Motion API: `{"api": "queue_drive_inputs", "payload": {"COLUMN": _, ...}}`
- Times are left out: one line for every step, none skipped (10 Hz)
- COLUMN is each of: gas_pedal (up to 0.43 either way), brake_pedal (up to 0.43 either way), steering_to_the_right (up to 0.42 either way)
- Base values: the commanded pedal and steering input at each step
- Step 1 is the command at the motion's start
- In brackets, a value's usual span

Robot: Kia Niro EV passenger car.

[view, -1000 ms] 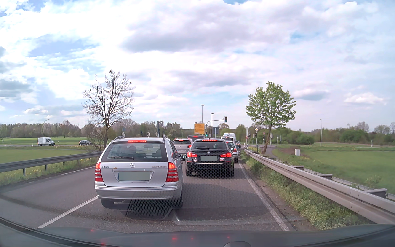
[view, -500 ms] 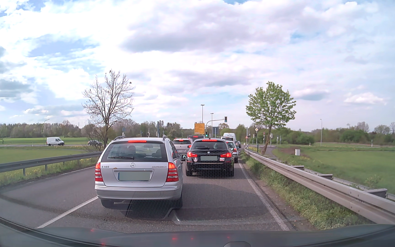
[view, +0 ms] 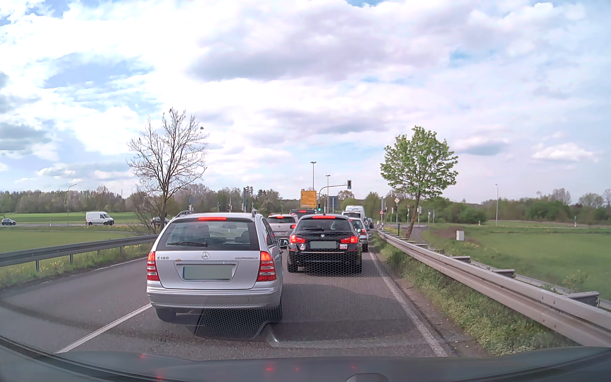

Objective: Follow the waypoints while adhering to traffic rules and regulations

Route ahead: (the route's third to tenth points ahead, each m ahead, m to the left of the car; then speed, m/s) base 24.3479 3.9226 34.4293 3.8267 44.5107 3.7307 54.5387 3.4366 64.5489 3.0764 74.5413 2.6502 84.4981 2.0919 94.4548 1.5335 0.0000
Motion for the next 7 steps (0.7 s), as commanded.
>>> {"api": "queue_drive_inputs", "payload": {"gas_pedal": 0.000, "brake_pedal": 0.287, "steering_to_the_right": -0.010}}
{"api": "queue_drive_inputs", "payload": {"gas_pedal": 0.000, "brake_pedal": 0.280, "steering_to_the_right": -0.010}}
{"api": "queue_drive_inputs", "payload": {"gas_pedal": 0.000, "brake_pedal": 0.280, "steering_to_the_right": -0.010}}
{"api": "queue_drive_inputs", "payload": {"gas_pedal": 0.000, "brake_pedal": 0.287, "steering_to_the_right": -0.010}}
{"api": "queue_drive_inputs", "payload": {"gas_pedal": 0.000, "brake_pedal": 0.280, "steering_to_the_right": -0.010}}
{"api": "queue_drive_inputs", "payload": {"gas_pedal": 0.000, "brake_pedal": 0.280, "steering_to_the_right": -0.010}}
{"api": "queue_drive_inputs", "payload": {"gas_pedal": 0.000, "brake_pedal": 0.280, "steering_to_the_right": -0.010}}
